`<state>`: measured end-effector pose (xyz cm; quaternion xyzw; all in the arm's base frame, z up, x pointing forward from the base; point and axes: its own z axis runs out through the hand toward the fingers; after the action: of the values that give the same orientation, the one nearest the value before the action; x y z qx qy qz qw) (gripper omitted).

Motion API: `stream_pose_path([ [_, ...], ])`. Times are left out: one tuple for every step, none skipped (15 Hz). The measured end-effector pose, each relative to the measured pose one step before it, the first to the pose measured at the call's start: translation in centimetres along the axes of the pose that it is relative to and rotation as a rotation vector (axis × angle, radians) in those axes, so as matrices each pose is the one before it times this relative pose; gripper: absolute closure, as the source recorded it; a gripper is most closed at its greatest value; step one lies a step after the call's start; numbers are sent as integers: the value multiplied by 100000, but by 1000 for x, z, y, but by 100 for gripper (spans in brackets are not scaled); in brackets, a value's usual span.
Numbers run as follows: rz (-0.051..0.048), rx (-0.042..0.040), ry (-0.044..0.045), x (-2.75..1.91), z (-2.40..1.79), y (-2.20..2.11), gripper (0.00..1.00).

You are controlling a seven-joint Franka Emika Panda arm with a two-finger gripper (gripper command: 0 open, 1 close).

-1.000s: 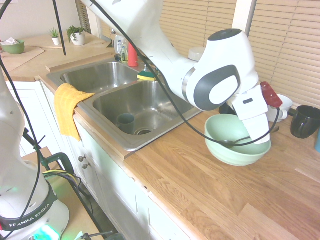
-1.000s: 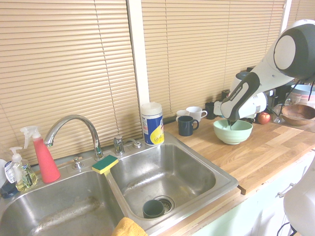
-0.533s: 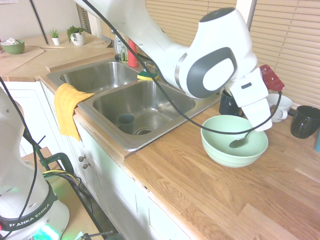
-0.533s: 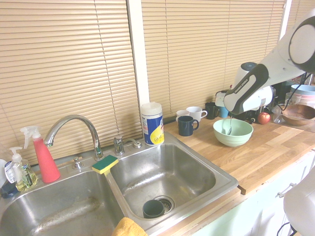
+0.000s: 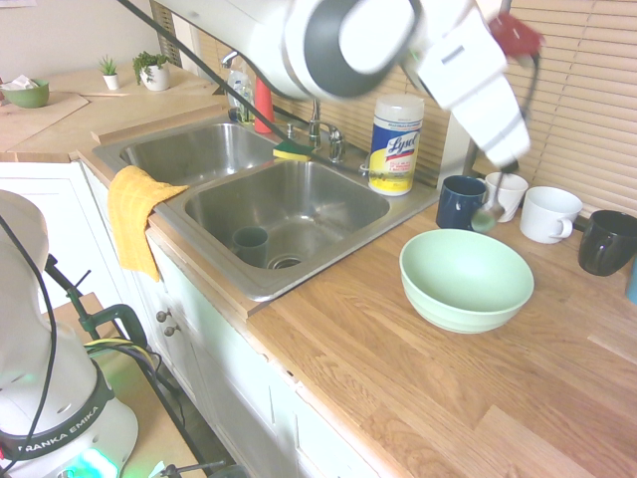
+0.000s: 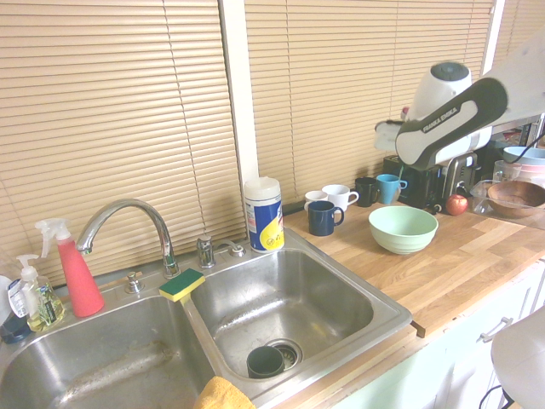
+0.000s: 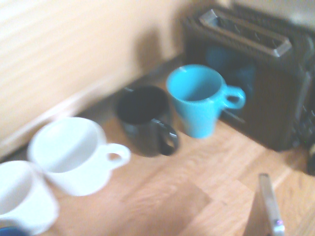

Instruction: Put the spoon into the sink

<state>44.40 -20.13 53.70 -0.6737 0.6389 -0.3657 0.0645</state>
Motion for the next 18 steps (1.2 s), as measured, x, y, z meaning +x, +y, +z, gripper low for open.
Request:
stream_pose_path([
  [-4805, 1697, 657, -1947, -1797, -852, 100],
  [-5945, 1305, 647, -3059, -1720, -873, 100],
  [-6155, 1060, 288, -3972, -1557, -892, 100],
  [-6054, 383, -117, -4381, -1293, -715, 100],
  [-6734, 435, -61, -4451, -1119, -629, 100],
  [-6541, 237, -91, -4035, -632, -555, 100],
  [-5137, -414, 367, -3543, -257, -586, 100],
  [-4340, -921, 468, -3014, 3, -670, 100],
  [-4820, -1502, 273, -2542, 513, -542, 100],
  [-4855, -2242, -269, -2183, 1050, -424, 100],
  [-4340, -2643, -1738, -2091, 1459, -537, 100],
  [-4333, -3307, -2862, -2059, 1688, -717, 100],
  [-4502, -3740, -2049, -1757, 1747, -694, 100],
  [-3418, -3343, -774, -1322, 1530, -601, 100],
  [-2825, -3381, -844, -1042, 1404, -406, 100],
  [-2455, -3846, -1696, -884, 1256, -213, 100],
  [-2328, -4516, -2803, -795, 1234, -71, 100],
  [-1950, -4305, -3080, -609, 1243, -102, 100],
])
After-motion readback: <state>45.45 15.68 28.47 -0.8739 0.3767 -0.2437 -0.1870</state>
